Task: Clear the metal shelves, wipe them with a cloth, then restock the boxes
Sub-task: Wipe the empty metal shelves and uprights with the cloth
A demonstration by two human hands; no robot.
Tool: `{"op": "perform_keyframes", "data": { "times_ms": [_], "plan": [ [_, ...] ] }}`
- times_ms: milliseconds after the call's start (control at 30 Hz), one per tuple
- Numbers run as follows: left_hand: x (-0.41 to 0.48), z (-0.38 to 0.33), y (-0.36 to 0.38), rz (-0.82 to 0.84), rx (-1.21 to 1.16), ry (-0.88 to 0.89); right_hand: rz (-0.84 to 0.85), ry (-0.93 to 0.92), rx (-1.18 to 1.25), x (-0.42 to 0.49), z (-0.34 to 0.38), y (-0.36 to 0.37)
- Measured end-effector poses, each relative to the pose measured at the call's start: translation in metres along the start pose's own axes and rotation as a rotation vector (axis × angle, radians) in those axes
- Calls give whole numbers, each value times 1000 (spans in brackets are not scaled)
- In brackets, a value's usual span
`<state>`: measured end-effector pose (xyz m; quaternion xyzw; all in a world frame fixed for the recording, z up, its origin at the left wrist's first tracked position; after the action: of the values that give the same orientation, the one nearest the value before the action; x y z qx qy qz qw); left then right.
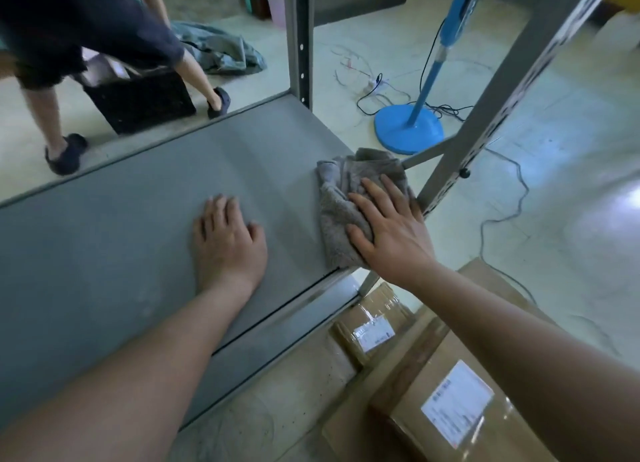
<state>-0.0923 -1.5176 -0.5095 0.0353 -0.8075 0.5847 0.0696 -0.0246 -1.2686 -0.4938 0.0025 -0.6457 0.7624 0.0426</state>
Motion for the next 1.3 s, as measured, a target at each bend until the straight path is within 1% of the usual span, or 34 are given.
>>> {"op": "perform_keyframes", "data": {
  "times_ms": [67, 133, 200, 300, 367, 400, 433, 500, 567, 633, 700, 733, 833, 900, 1067, 1133, 1233, 1300],
  "plan": [
    [3, 1, 2, 21, -17, -1, 7, 26, 17, 1, 3, 2],
    [-1, -2, -3, 5, -40, 28, 61, 12, 47, -4, 6, 2],
    [-9, -19, -12, -21, -43, 161, 129, -60, 33, -9, 4, -4],
    [-29, -55, -25, -29, -68, 423, 188, -266, -92, -23, -8, -17],
    [-44, -90, -29, 28, -138, 530, 218, -376, -174, -40, -27, -22],
    [-52, -110, -26, 82, -140, 576, 240, -424, -207, -47, -34, -22],
    [-59, -132, -20, 144, -97, 622, 247, -469, -252, -52, -38, -22],
    [-67, -170, 0, 271, 46, 671, 204, -544, -339, -48, -36, -25],
    [-66, -188, 23, 361, 154, 607, 136, -553, -412, -35, -32, -34],
    [-62, -189, 44, 422, 183, 474, 126, -533, -524, -26, -32, -29],
    [-61, -184, 55, 415, 169, 383, 154, -489, -625, -21, -36, -17],
    [-62, -182, 56, 391, 158, 369, 165, -452, -637, -19, -39, -12],
    [-67, -180, 52, 323, 166, 409, 159, -363, -598, -18, -37, -8],
    [-71, -177, 49, 325, 193, 440, 156, -331, -524, -19, -31, -11],
    [-83, -150, 39, 261, 206, 478, 215, -306, -454, -27, -2, -12],
    [-92, -129, 33, 244, 207, 483, 232, -320, -420, -35, 19, -9],
    [-107, -79, 16, 237, 221, 465, 214, -368, -362, -51, 69, 1],
    [-121, -40, 1, 250, 243, 458, 231, -385, -322, -64, 108, 7]
  ]
}}
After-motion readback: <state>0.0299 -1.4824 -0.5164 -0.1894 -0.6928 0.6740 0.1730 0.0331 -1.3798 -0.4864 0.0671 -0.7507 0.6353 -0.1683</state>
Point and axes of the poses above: each hand's wrist, its own x-axis towards the middle knuckle, its own y-axis out of the palm, z = x × y, the point moved 8 cm from there along x, towards the middle knuckle
